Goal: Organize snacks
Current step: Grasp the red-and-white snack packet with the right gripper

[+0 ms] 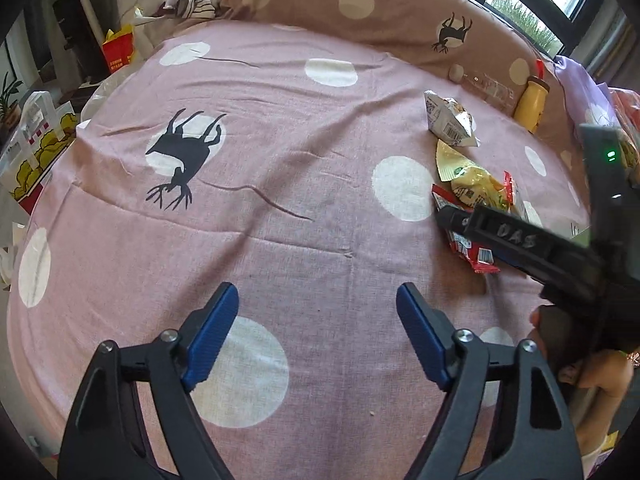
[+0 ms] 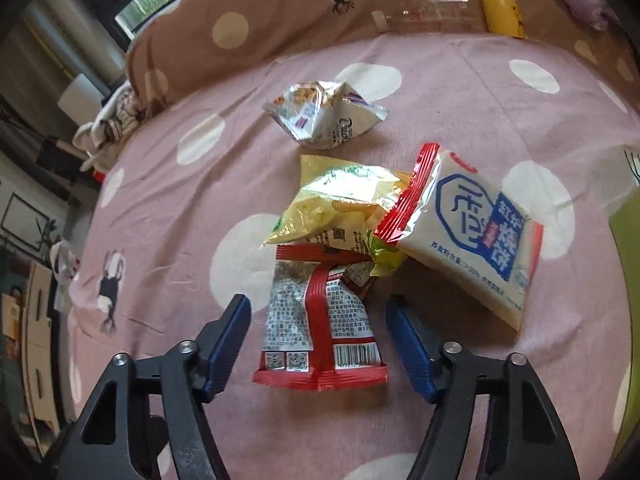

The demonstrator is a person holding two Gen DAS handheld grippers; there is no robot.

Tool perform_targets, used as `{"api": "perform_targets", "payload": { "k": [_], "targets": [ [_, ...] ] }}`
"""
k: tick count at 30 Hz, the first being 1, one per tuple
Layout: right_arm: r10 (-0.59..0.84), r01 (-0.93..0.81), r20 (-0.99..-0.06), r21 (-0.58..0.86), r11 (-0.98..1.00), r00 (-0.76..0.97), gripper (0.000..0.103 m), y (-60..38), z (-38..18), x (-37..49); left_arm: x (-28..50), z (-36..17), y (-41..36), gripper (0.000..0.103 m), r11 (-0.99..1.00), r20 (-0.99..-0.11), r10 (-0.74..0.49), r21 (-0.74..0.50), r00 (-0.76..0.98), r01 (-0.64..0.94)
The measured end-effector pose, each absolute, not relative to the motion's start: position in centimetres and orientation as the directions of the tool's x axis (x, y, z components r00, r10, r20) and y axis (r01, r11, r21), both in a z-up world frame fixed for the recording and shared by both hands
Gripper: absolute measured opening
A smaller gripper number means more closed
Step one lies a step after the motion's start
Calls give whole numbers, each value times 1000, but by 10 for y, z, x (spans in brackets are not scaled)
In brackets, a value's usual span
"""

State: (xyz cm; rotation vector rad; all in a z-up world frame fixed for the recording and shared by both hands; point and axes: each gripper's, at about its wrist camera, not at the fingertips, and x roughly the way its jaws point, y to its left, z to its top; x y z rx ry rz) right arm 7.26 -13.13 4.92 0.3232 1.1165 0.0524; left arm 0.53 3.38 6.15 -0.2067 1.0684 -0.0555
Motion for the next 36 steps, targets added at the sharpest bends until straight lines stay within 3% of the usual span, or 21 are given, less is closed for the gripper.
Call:
{"api": "perform_targets", "payload": {
  "k": [2,5,14,17,19,22,31,36],
  "targets": [
    [214,91,-864,284,955,455,54,-130,52,69,6,62,36,81,979,-863,-142,-195,484,-60],
    [286,86,-856,355,931,432,51,-135,54,58,7,62,41,75,978,-865,-137,-196,483,-73],
    [338,4,-876,361,932,343,50,-120,64,8,4,66,47,71,966,-860,-166,-241,482,-98],
    [353,32,-881,381,924,314,53,-121,57,1,3,67,46,65,960,-859,-187,-263,476,-97],
    [361,49,-870,398,916,336,53,-127,61,-5,2,67,44,52,955,-859,-214,-285,465,-86],
    [361,74,-851,417,906,381,54,-140,70,-9,-1,66,42,46,937,-849,-278,-342,450,-67],
    [480,128,-762,580,805,435,54,-168,69,-6,-3,57,12,46,891,-824,-435,-453,363,39],
    [490,139,-779,576,806,391,53,-157,58,-3,-2,41,-6,46,856,-819,-510,-513,263,65]
  ]
}}
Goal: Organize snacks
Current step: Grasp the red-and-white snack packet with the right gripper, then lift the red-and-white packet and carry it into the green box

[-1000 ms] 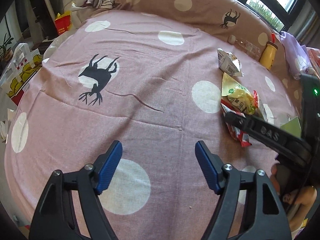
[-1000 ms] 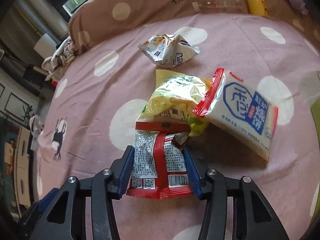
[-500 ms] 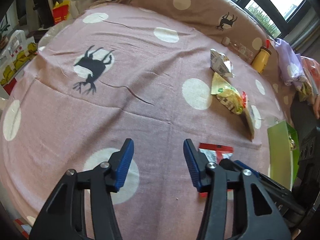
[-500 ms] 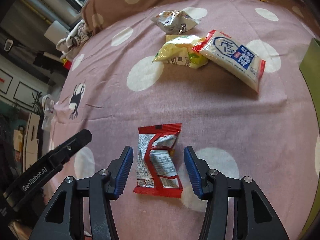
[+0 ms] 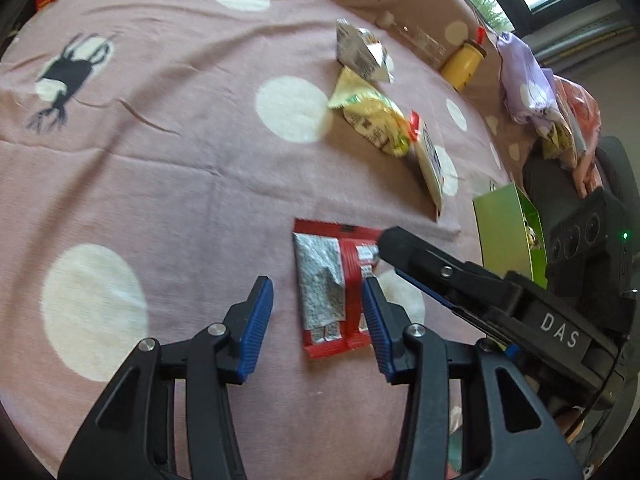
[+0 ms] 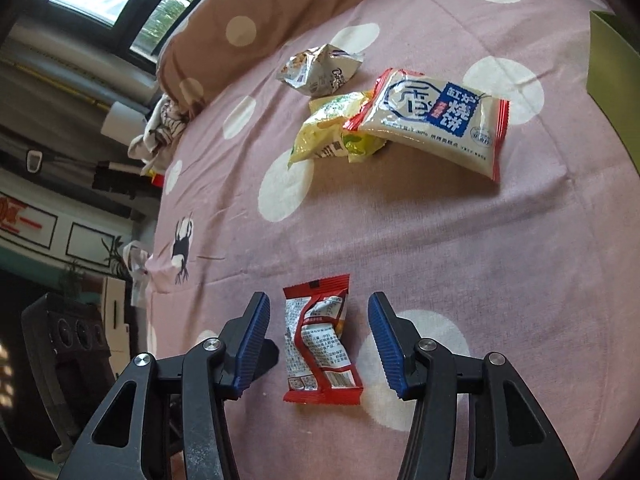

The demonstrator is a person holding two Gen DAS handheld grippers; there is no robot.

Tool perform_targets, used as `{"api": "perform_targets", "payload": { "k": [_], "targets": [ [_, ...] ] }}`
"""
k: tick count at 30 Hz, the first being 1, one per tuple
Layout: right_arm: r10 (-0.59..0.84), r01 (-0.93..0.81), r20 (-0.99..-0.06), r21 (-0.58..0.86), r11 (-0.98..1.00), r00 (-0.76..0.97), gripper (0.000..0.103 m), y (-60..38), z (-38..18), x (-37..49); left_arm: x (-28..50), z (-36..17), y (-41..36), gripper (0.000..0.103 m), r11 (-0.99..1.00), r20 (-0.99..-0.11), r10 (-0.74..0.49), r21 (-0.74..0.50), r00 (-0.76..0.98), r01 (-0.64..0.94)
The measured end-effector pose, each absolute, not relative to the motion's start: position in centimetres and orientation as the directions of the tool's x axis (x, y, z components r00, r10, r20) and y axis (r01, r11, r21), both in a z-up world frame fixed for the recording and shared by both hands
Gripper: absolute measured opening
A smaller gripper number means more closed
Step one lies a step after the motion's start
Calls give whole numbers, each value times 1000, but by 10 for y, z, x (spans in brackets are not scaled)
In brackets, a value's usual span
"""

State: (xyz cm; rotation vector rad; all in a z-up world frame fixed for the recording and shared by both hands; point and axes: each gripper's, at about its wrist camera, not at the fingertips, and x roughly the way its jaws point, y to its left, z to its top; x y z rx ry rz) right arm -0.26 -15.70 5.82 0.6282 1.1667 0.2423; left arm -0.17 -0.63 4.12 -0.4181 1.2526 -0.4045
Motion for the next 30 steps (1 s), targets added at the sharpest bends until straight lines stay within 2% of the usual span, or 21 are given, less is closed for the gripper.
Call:
{"api": "perform_targets", "payload": {
  "k": [4,7,15,30],
  "targets": [
    [500,111,-785,570,814,364,46,-146,56,-1,-2,35,-17,44,857,-828,-513,-507,225,89],
    [480,115,-811,540,833,335,39,-141,50,1,-4,35,-24,36,876,-844,-482,-465,234,126],
    [512,139,-794,576,805,327,38,-144,43,-1,-6,38,-26,32,880,-842,-475,-450,255,155],
    [525,8,-697,605,796,488,38,-145,95,-17,-24,83,-26,32,886,-773,-463,-403,434,228]
  ]
}}
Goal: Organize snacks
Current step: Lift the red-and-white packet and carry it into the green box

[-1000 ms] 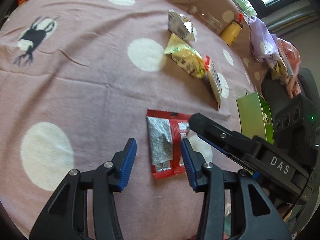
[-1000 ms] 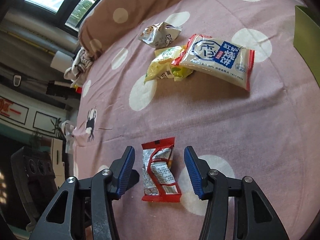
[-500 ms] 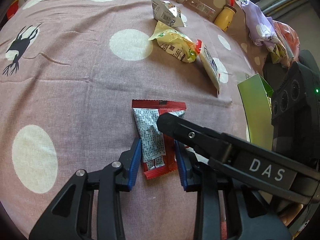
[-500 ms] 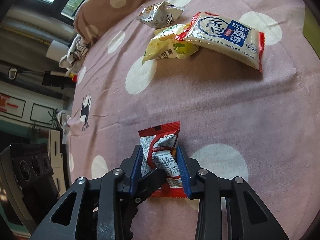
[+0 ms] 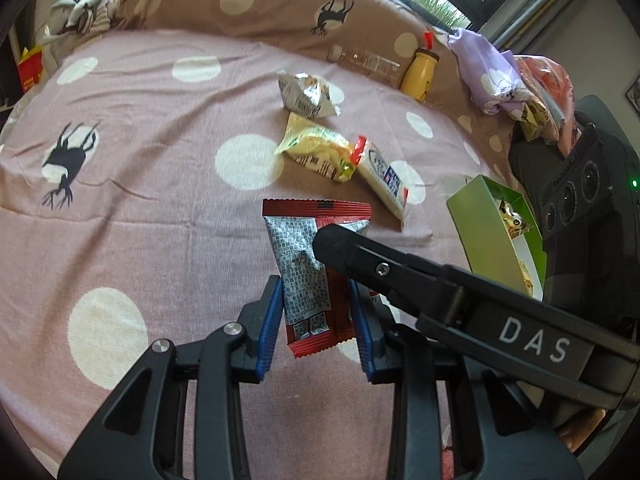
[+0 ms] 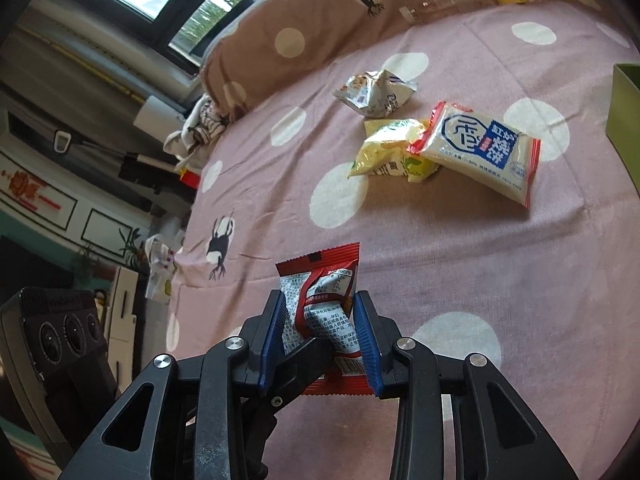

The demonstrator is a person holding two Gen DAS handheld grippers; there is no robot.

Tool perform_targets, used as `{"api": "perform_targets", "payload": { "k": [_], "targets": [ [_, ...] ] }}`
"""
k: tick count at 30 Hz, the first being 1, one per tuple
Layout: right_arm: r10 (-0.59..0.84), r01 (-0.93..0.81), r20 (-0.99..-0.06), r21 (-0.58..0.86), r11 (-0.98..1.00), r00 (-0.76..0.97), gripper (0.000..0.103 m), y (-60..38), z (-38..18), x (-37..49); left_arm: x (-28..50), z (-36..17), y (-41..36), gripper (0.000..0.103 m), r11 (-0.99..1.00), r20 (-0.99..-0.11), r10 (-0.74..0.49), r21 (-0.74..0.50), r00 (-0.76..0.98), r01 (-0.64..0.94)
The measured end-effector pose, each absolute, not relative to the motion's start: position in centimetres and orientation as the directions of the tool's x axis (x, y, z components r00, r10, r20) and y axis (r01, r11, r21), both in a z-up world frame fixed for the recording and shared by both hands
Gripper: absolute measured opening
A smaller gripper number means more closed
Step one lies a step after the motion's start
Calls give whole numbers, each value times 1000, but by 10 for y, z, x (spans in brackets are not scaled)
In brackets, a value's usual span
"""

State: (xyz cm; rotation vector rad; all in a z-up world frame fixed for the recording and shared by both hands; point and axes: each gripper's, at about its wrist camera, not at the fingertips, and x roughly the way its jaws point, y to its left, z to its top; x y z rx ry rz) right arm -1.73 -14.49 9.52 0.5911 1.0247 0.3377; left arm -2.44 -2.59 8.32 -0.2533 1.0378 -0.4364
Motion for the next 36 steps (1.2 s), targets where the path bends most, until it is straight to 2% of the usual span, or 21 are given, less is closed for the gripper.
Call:
{"api": "perform_targets", "payload": {
  "k": [36],
  "targets": [
    [475,-151,-519,546,824,711,38,-156,160,-57,-53,131,-34,32,855,-582,-519,-374,626,361]
  ]
}}
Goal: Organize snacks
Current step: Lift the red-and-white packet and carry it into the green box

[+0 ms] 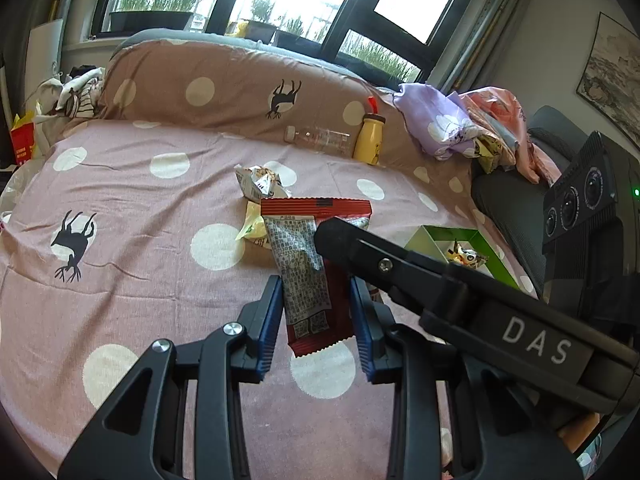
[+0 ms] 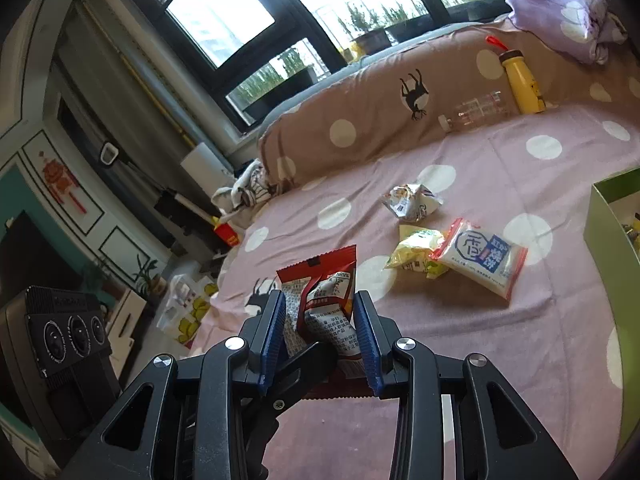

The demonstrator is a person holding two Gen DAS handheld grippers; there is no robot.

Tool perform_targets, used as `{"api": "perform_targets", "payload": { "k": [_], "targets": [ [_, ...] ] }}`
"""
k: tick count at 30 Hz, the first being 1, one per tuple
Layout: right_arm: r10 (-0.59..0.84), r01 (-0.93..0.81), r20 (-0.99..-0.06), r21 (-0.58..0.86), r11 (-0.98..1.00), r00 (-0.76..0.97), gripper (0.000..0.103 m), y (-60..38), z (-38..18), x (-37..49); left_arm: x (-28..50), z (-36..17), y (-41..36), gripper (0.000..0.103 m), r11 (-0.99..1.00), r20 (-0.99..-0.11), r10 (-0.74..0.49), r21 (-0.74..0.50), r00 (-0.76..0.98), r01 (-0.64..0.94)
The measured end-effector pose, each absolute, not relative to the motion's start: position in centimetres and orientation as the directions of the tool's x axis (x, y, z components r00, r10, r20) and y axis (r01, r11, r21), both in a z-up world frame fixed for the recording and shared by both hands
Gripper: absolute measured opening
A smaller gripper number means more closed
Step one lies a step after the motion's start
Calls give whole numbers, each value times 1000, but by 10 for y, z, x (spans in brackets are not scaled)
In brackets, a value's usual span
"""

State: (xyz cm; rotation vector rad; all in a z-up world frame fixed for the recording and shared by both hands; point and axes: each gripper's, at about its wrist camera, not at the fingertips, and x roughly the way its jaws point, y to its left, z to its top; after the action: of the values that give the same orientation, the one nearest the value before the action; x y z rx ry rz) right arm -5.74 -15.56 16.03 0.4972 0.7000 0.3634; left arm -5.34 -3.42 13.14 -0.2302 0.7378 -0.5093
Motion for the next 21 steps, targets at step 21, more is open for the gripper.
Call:
{"api": "perform_targets", "payload": {
  "k": [21],
  "targets": [
    [436,-172,-469,505,846,768,38,-157,177,-70,-63,144,-36,32,835,-515,-549,-369,658,407]
  ]
}}
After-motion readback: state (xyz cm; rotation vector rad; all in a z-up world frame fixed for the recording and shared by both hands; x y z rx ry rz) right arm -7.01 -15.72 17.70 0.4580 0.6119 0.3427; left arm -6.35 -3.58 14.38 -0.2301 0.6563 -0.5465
